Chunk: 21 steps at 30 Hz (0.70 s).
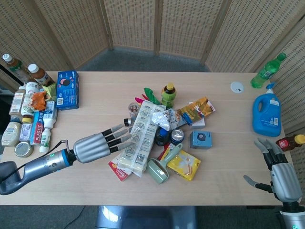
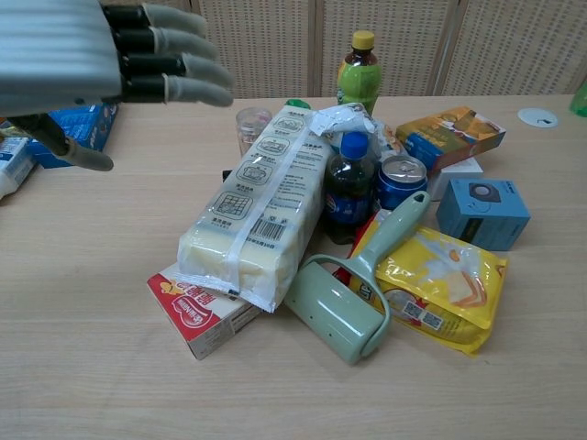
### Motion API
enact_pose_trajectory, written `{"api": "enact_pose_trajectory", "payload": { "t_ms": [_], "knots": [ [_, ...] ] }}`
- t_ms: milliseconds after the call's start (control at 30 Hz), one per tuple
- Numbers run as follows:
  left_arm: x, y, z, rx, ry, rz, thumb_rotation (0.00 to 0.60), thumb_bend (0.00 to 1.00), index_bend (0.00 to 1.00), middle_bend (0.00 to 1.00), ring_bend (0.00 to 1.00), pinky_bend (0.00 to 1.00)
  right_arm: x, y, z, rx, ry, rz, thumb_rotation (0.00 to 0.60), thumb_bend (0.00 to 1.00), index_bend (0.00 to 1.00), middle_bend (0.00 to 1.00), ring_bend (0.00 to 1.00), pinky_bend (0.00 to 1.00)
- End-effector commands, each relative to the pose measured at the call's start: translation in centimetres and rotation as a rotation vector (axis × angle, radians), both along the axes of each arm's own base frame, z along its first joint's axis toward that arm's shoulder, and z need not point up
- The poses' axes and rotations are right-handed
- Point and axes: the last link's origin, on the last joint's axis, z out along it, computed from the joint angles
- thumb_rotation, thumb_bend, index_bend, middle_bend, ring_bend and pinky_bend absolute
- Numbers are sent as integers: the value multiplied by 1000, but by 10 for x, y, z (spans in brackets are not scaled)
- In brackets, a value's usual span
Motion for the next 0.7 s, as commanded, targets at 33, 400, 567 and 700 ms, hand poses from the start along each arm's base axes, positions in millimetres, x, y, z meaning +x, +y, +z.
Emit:
{"api": "enact_pose_trajectory", "payload": {
  "t_ms": [33, 400, 567, 700],
  "knots": [
    [15, -2, -22, -17, 117, -92, 600, 0, 0, 0, 0, 0, 0, 1, 2, -3, -9, 1, 600, 0, 0, 0, 0, 0],
    [37, -7, -64, -35, 229, -197, 600, 0, 0, 0, 0, 0, -1, 1, 10, -20, -48, 1, 600, 0, 0, 0, 0, 0],
    [46, -10, -87, -62, 256, -198, 600, 0, 0, 0, 0, 0, -3, 1, 14, -27, -61, -7, 600, 0, 0, 0, 0, 0],
    [50, -9, -103, -70, 282, -196, 600, 0, 0, 0, 0, 0, -5, 0, 17, -33, -72, -13, 600, 0, 0, 0, 0, 0]
  ]
}}
